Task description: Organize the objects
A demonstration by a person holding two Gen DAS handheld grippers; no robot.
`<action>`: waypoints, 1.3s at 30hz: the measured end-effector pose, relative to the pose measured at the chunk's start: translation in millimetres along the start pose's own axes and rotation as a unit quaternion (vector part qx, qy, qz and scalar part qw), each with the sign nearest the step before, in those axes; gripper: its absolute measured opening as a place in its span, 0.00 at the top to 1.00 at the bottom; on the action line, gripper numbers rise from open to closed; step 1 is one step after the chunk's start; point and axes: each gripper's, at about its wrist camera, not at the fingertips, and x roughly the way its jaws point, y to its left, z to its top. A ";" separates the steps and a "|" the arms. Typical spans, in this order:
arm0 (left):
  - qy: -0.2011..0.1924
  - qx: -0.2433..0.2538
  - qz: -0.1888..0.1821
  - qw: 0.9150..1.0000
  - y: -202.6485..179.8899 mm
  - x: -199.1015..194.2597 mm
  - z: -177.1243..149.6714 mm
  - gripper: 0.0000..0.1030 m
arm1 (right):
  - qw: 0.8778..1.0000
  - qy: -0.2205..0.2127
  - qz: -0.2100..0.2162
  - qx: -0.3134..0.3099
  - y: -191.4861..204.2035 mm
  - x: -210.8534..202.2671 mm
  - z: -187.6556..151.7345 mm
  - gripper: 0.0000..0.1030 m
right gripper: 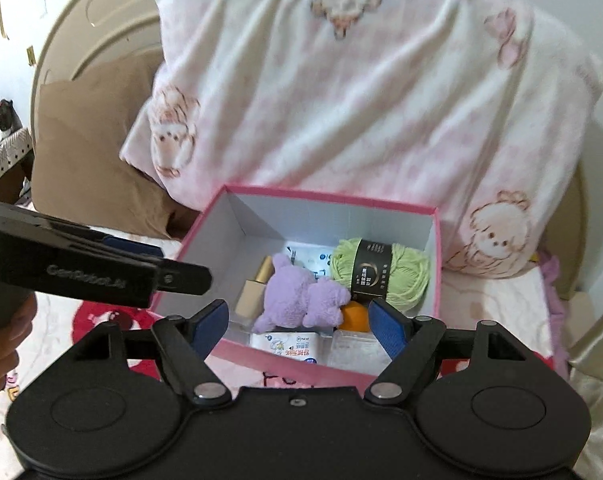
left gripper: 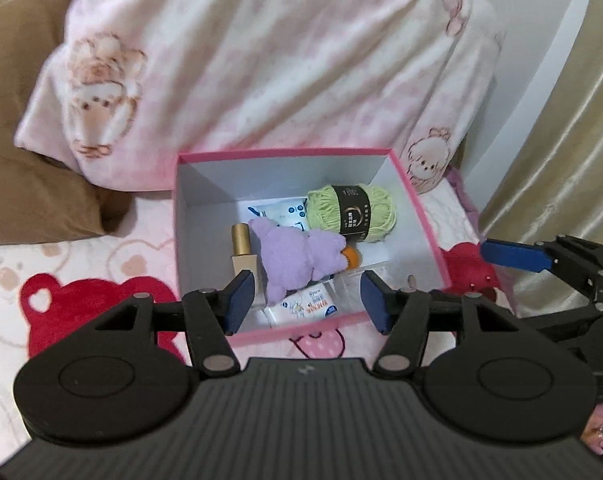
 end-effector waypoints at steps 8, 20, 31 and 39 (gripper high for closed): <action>-0.008 -0.007 0.042 0.999 10.4 -63.6 -30.1 0.41 | 1.000 -0.020 -0.013 -0.014 27.4 -65.5 -15.3 0.21; 0.007 0.001 0.057 0.998 13.3 -98.1 -82.4 0.41 | 0.999 -0.027 -0.017 0.014 49.2 -97.7 -60.3 0.21; 0.027 -0.002 0.076 0.997 12.0 -80.9 -103.5 0.41 | 0.998 -0.011 -0.040 0.038 42.8 -90.1 -83.9 0.21; 0.043 -0.015 0.096 0.994 9.8 -55.9 -122.2 0.40 | 0.997 0.005 -0.057 0.052 33.8 -74.9 -95.9 0.21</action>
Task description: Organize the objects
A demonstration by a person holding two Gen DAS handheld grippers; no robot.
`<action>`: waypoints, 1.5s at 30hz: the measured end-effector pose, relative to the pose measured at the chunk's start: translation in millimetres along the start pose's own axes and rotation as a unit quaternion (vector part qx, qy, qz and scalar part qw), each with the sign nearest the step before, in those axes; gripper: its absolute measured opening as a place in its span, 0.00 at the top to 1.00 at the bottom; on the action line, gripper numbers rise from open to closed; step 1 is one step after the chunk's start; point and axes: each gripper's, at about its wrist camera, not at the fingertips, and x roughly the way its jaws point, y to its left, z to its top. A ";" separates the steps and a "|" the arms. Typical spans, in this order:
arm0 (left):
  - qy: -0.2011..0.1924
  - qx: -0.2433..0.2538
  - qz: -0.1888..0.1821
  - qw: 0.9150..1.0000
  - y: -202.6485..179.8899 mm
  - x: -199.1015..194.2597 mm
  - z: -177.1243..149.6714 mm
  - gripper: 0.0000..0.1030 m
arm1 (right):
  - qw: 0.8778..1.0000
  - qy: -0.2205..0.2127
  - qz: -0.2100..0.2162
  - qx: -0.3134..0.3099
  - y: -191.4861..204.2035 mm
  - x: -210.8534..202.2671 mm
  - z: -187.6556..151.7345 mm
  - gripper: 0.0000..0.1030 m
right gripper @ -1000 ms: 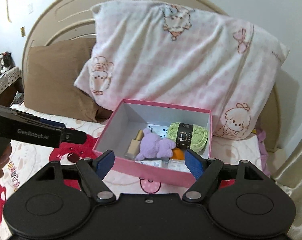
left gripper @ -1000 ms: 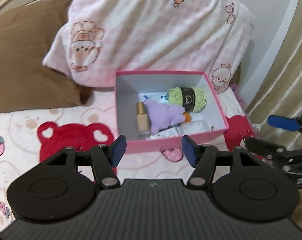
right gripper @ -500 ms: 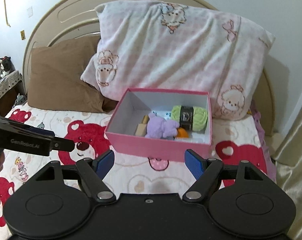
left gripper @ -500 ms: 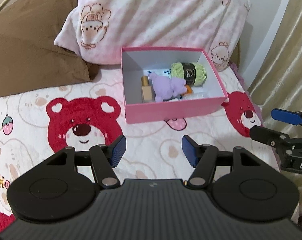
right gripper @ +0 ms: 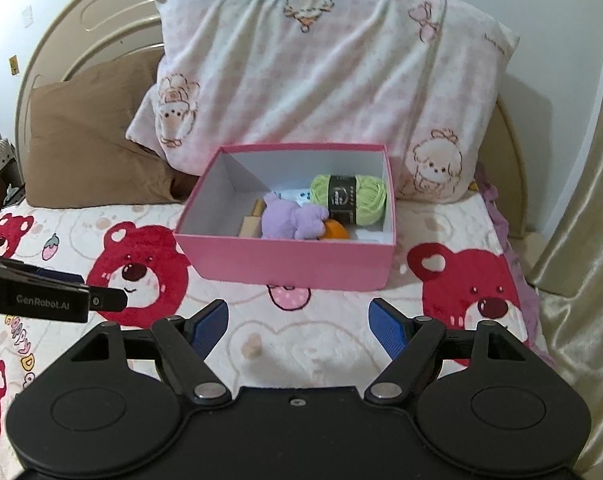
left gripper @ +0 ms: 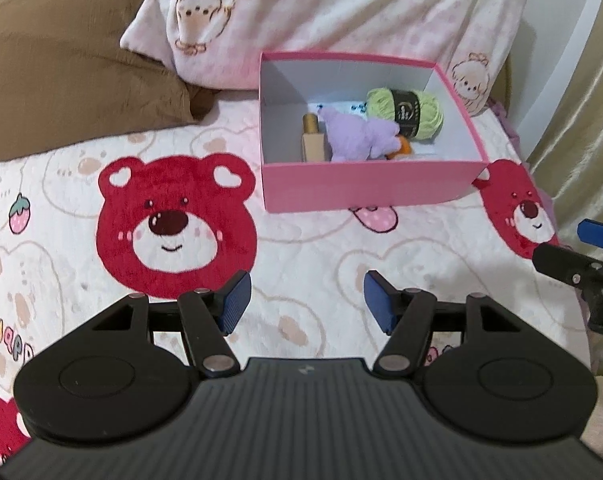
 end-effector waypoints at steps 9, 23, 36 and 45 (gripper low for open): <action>0.014 -0.008 0.005 1.000 -5.0 11.3 -12.4 0.38 | 1.000 0.007 -0.015 0.000 -0.1 10.3 -9.1 0.20; -0.006 0.008 0.019 1.000 -13.6 6.6 -26.2 0.04 | 0.998 0.021 -0.058 0.006 3.0 9.6 -19.9 0.06; 0.016 -0.013 0.057 0.998 -14.8 15.6 -34.4 0.01 | 0.997 0.035 -0.061 0.019 10.0 10.3 -26.1 0.06; 0.027 -0.008 0.066 0.997 -9.0 20.5 -35.5 0.01 | 0.997 0.043 -0.064 0.021 9.2 11.4 -29.4 0.06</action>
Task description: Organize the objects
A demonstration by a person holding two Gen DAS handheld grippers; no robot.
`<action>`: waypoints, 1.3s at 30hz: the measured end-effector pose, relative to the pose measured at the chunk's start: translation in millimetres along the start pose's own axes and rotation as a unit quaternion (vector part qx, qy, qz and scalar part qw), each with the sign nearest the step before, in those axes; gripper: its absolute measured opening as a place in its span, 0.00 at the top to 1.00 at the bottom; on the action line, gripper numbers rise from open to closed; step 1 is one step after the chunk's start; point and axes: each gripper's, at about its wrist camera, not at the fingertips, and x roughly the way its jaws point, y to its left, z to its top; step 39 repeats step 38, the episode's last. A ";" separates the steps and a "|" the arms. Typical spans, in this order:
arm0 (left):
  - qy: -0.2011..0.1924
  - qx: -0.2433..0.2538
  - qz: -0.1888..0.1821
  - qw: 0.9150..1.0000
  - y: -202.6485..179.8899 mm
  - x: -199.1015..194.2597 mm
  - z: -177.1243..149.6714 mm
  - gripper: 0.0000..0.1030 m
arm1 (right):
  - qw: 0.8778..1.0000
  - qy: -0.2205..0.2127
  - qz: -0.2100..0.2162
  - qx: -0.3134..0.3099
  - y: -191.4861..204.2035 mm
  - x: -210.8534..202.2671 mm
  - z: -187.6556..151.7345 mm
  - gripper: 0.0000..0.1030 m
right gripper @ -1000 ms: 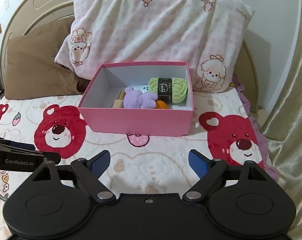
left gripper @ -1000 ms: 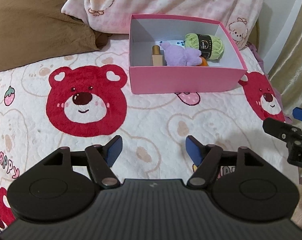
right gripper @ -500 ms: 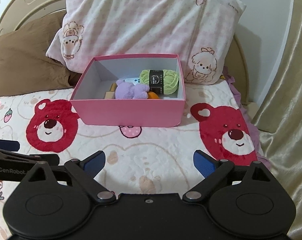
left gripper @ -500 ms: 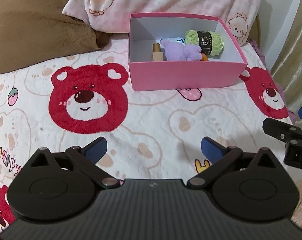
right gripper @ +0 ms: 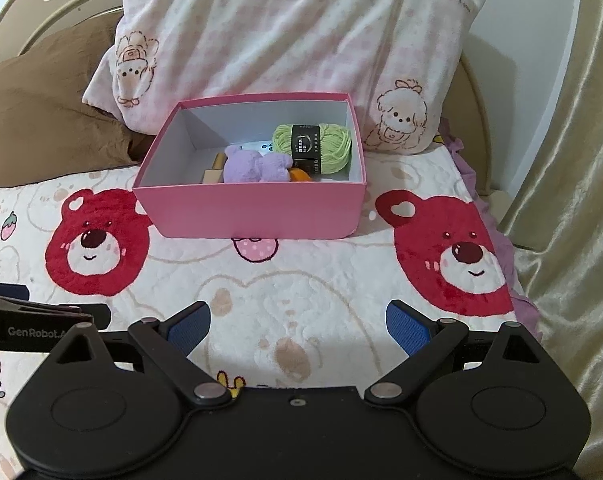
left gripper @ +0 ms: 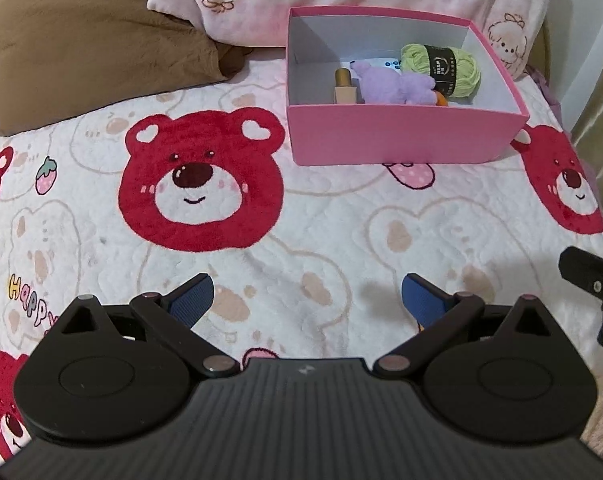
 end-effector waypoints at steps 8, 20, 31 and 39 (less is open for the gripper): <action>0.014 -0.004 0.030 0.999 3.7 2.5 4.6 0.01 | 1.000 0.002 -0.002 -0.007 2.1 -2.1 -3.2 0.06; 0.030 0.001 0.025 0.999 -0.2 4.1 4.0 0.01 | 1.000 0.000 -0.007 -0.006 -1.1 -5.7 -5.0 0.06; 0.029 0.005 0.041 0.999 -3.0 3.8 3.7 0.01 | 1.000 -0.002 -0.013 0.001 -10.1 -8.6 -5.3 0.06; 0.030 0.007 0.042 0.999 -4.5 4.6 4.0 0.01 | 1.000 0.000 -0.017 0.005 -12.2 -8.5 -6.3 0.06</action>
